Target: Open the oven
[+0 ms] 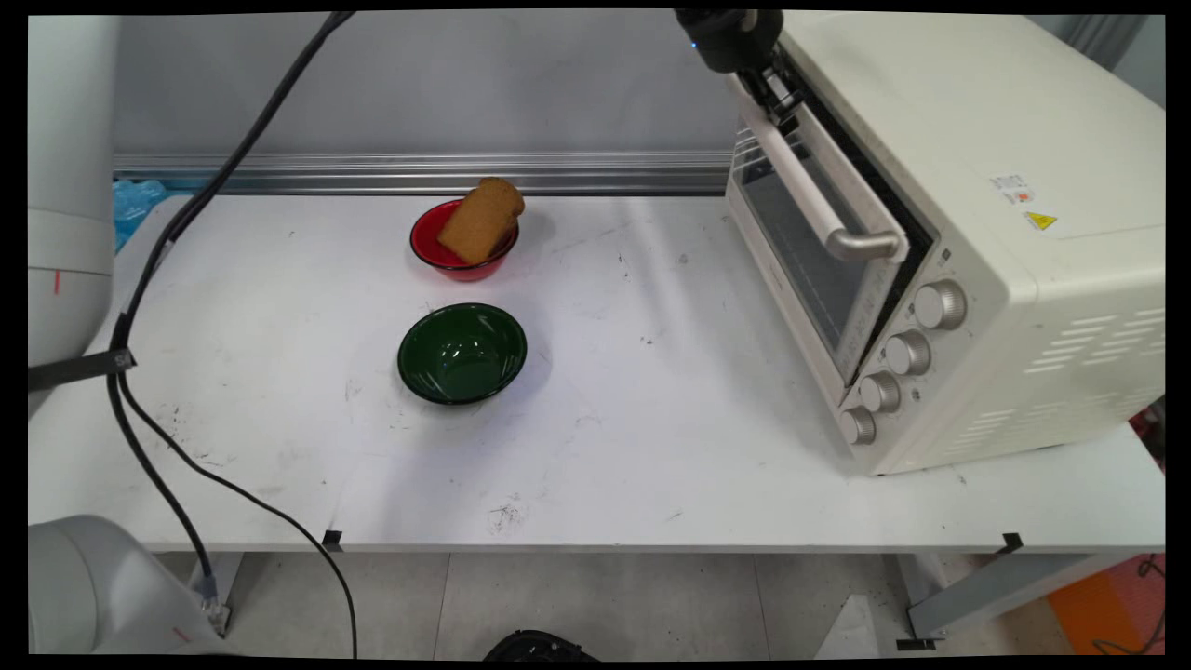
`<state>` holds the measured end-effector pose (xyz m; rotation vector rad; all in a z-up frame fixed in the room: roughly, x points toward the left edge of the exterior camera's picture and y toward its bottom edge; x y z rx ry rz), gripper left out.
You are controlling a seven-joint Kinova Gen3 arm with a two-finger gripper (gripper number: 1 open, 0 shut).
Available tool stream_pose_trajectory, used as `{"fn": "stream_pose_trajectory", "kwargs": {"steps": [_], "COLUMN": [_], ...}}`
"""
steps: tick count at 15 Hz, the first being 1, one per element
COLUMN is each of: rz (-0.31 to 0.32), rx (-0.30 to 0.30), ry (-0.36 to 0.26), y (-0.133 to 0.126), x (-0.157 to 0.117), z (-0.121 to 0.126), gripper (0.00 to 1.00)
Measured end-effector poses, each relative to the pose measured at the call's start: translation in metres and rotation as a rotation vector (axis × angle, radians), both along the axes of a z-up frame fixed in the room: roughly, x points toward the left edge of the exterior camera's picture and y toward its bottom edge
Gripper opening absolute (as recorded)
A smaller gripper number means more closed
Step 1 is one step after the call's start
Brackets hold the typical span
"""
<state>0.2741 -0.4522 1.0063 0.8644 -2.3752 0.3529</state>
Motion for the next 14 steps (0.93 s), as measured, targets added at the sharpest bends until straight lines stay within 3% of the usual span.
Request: {"fn": "stream_pose_trajectory", "kwargs": {"steps": [14], "rz": [-0.031], "rx": [0.047], "ry": [-0.073], "y": [0.014], "x": [0.03], "z": [-0.021], "gripper": [0.0]}}
